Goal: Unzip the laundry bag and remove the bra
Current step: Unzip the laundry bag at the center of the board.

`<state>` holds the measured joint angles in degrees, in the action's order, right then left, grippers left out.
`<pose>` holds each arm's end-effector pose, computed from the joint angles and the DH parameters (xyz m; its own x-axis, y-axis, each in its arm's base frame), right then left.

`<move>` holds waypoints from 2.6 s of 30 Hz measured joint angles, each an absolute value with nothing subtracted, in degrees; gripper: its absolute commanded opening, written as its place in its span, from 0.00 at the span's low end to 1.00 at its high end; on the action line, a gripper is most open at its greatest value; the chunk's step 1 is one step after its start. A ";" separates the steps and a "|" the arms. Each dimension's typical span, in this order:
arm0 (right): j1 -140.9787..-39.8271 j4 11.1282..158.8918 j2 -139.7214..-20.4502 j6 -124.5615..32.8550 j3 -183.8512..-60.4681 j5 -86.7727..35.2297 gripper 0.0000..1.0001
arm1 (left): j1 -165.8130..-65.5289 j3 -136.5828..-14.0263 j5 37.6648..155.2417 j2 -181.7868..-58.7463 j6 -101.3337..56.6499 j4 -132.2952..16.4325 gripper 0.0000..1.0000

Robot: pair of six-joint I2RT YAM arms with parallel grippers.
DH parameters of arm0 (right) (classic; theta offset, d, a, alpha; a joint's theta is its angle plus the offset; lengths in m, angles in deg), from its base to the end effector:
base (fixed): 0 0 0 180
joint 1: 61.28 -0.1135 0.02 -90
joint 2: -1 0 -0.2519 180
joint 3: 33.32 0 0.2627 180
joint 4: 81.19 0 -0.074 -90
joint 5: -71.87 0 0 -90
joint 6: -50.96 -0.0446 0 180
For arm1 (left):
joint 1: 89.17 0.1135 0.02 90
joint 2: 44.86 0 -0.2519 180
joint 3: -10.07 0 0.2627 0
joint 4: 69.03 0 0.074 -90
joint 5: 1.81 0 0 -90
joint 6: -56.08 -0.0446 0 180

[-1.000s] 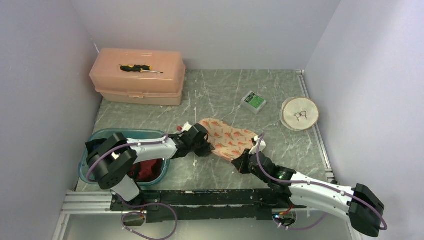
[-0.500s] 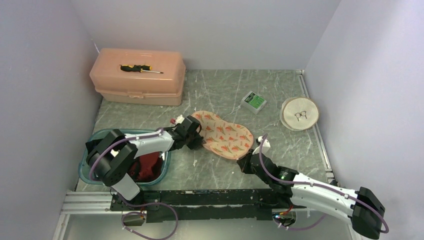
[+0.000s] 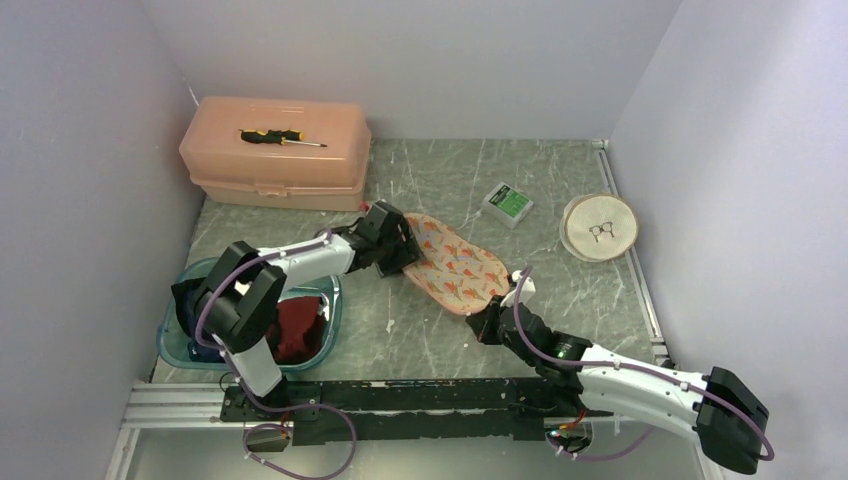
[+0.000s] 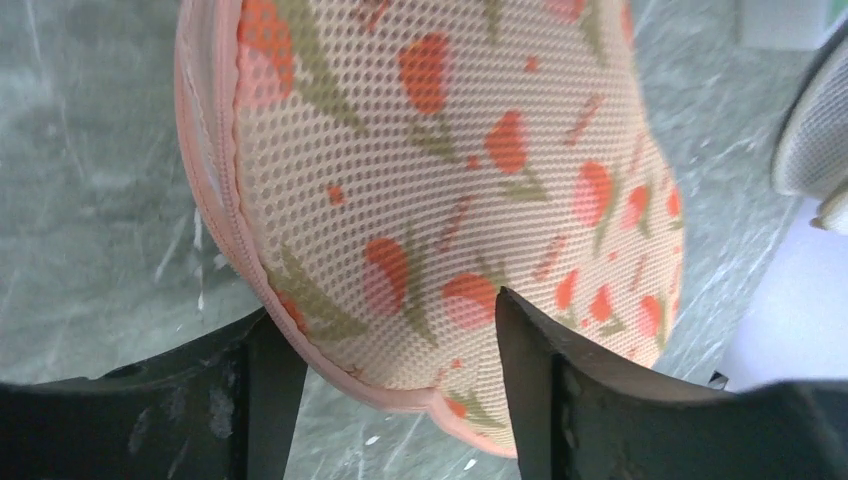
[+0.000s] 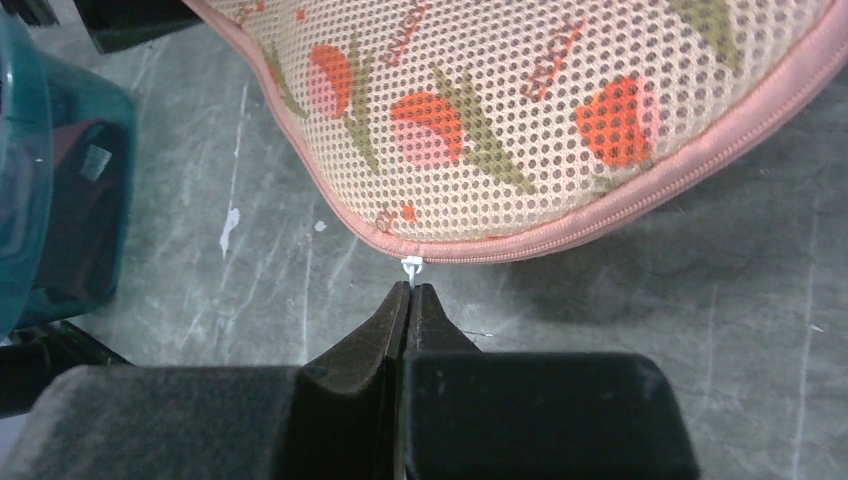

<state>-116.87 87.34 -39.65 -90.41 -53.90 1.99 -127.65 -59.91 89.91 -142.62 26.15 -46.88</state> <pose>0.1112 0.1352 0.1268 -0.6603 0.3341 -0.6726 -0.1493 0.8194 0.5535 0.2832 -0.2268 0.1499 -0.8510 -0.4301 -0.3013 -0.2013 0.7971 -0.5693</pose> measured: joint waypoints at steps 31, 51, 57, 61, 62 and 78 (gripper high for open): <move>-116.87 103.39 -53.64 -89.23 -55.17 -4.76 0.00 | -142.10 -42.64 88.22 -138.31 49.76 -69.63 0.79; -117.26 96.72 -46.23 -88.84 -55.17 -3.08 0.00 | -142.73 -42.64 85.82 -137.68 50.98 -69.67 0.03; -117.37 90.12 -42.40 -91.40 -55.17 0.22 0.00 | -142.36 -42.64 85.84 -137.28 50.37 -68.84 0.03; -117.46 86.16 -41.31 -94.00 -55.17 2.97 0.00 | -141.60 -42.69 86.06 -136.60 47.90 -67.18 0.03; -117.46 85.14 -41.11 -94.65 -55.17 3.85 0.00 | -141.31 -42.79 86.35 -136.47 46.92 -66.46 0.03; -118.95 91.50 -42.90 -86.24 -55.30 0.85 0.00 | -132.15 -57.15 98.93 -142.53 19.38 -52.49 0.06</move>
